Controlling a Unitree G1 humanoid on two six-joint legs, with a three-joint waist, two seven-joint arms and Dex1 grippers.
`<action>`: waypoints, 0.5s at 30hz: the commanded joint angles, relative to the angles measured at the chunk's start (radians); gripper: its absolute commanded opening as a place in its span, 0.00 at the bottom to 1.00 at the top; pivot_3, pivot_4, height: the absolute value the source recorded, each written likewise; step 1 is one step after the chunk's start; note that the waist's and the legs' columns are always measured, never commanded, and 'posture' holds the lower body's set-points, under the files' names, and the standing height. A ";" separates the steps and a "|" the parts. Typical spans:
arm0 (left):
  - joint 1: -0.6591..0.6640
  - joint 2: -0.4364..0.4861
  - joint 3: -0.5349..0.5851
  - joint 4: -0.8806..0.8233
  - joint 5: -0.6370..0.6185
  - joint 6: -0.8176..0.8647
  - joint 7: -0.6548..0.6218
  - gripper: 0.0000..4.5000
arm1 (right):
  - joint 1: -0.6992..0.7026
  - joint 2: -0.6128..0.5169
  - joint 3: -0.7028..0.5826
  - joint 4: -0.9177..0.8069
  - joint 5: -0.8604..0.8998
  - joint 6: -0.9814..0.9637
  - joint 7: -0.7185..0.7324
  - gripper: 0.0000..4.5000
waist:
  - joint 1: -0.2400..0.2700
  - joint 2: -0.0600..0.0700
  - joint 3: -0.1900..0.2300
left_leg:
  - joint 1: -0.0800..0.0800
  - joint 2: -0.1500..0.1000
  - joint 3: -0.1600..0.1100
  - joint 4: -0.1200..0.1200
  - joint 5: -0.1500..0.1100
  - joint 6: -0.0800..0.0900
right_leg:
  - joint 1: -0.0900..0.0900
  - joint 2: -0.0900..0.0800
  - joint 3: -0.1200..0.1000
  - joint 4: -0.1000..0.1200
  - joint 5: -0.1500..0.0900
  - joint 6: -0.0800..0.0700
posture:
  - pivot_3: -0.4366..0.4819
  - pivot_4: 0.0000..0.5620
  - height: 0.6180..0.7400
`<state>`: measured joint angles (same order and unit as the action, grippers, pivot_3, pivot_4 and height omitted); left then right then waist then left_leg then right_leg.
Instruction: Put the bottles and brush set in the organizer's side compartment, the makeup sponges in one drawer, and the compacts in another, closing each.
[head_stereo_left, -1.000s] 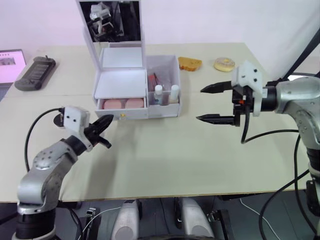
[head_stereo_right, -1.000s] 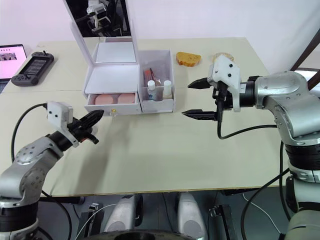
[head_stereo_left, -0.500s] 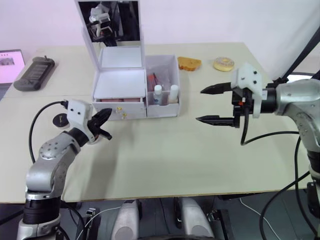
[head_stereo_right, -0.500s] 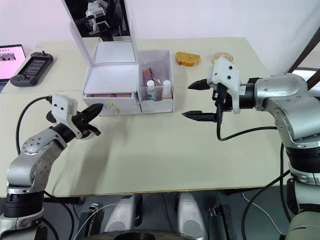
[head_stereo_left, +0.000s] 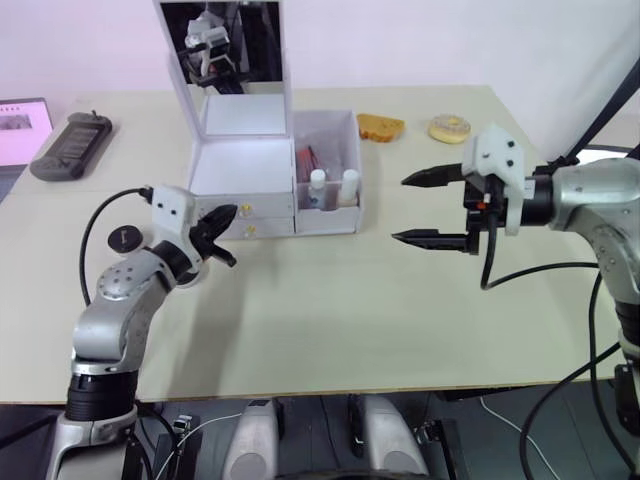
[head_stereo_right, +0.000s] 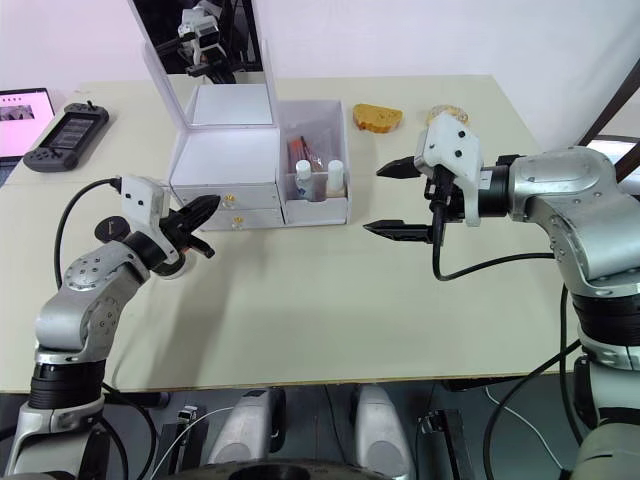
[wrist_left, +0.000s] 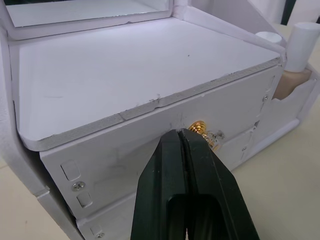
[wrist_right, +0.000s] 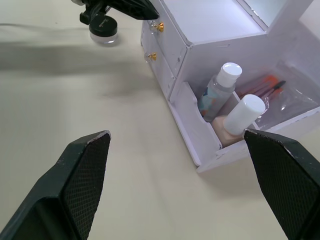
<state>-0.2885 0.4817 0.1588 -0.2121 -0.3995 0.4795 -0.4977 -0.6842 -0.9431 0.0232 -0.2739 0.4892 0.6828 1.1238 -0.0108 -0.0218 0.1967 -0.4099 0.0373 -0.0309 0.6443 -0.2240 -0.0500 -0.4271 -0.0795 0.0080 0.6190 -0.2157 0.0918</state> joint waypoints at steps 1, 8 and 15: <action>-0.018 0.021 0.018 0.000 0.012 -0.027 -0.009 0.01 | 0.000 -0.021 -0.050 -0.027 0.013 0.001 -0.007 1.00 | 0.000 0.000 0.000 | 0.000 0.000 0.000 0.000 0.000 0.000 | 0.000 0.000 0.000 0.000 0.000 0.000 | 0.48 0.27 1.00; 0.077 0.084 0.110 -0.133 -0.154 0.096 -0.100 0.12 | 0.040 -0.052 -0.104 0.045 0.138 0.131 0.063 1.00 | -0.004 0.000 0.000 | 0.000 0.000 0.000 -0.001 0.000 0.000 | 0.000 0.000 0.000 0.000 0.002 -0.003 | 0.48 0.27 1.00; 0.291 0.228 0.346 -0.142 -0.229 0.114 -0.197 0.91 | 0.174 0.028 -0.225 0.211 0.121 -0.011 0.011 1.00 | -0.005 0.000 0.000 | 0.000 0.000 0.001 -0.004 -0.003 0.005 | -0.002 0.000 0.000 -0.002 0.001 -0.001 | 0.48 0.27 1.00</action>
<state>-0.0079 0.6876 0.4171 -0.3579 -0.6072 0.6155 -0.6734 -0.5100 -0.9193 -0.1317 -0.0849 0.5949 0.7131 1.1525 -0.0158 -0.0215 0.1970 -0.4098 0.0378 -0.0300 0.6396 -0.2267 -0.0454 -0.4294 -0.0792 0.0082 0.6174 -0.2151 0.0907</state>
